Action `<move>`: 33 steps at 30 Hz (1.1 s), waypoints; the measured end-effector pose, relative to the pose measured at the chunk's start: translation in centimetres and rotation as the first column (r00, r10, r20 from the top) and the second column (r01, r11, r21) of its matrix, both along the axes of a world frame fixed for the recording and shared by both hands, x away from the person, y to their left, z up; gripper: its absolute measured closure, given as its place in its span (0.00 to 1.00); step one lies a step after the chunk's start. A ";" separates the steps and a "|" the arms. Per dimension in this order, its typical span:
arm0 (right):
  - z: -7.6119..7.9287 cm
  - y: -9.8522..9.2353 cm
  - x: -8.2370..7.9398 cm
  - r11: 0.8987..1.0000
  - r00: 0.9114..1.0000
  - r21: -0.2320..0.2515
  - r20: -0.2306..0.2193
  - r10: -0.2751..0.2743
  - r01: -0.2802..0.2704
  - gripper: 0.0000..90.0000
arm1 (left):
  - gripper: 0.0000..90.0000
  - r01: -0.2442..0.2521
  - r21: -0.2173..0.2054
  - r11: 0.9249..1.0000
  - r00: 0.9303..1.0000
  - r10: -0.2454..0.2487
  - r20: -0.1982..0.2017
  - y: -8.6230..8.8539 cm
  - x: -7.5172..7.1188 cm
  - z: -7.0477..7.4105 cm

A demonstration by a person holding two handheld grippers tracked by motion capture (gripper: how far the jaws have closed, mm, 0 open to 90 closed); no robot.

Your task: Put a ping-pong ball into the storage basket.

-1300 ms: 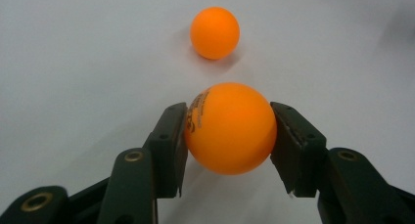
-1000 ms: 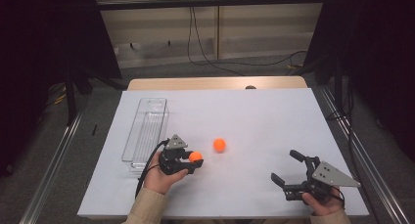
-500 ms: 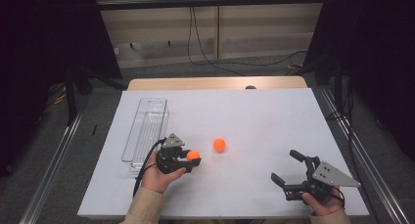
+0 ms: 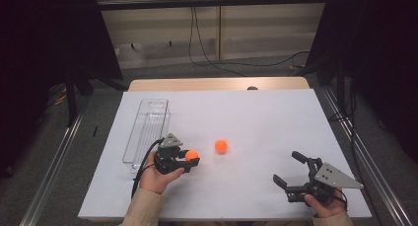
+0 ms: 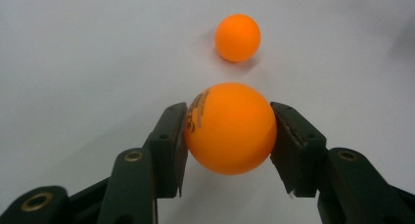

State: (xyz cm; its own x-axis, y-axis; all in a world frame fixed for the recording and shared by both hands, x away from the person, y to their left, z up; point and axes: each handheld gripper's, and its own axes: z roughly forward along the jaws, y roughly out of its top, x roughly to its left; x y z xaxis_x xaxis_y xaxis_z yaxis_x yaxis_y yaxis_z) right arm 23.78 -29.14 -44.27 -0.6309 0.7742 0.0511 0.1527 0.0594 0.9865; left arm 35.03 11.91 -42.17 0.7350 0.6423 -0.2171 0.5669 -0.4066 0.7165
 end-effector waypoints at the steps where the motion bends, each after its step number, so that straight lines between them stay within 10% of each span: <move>1: 0.0 0.0 0.0 1.000 1.000 0.001 -0.001 0.000 0.000 0.02 | 0.57 -0.002 -0.002 1.000 1.000 0.002 -0.002 0.0 0.0 0.0; 33: 0.0 0.0 0.0 1.000 1.000 0.004 -0.002 0.002 -0.002 0.02 | 0.57 -0.038 0.000 0.999 0.999 0.038 0.004 1.2 0.3 0.7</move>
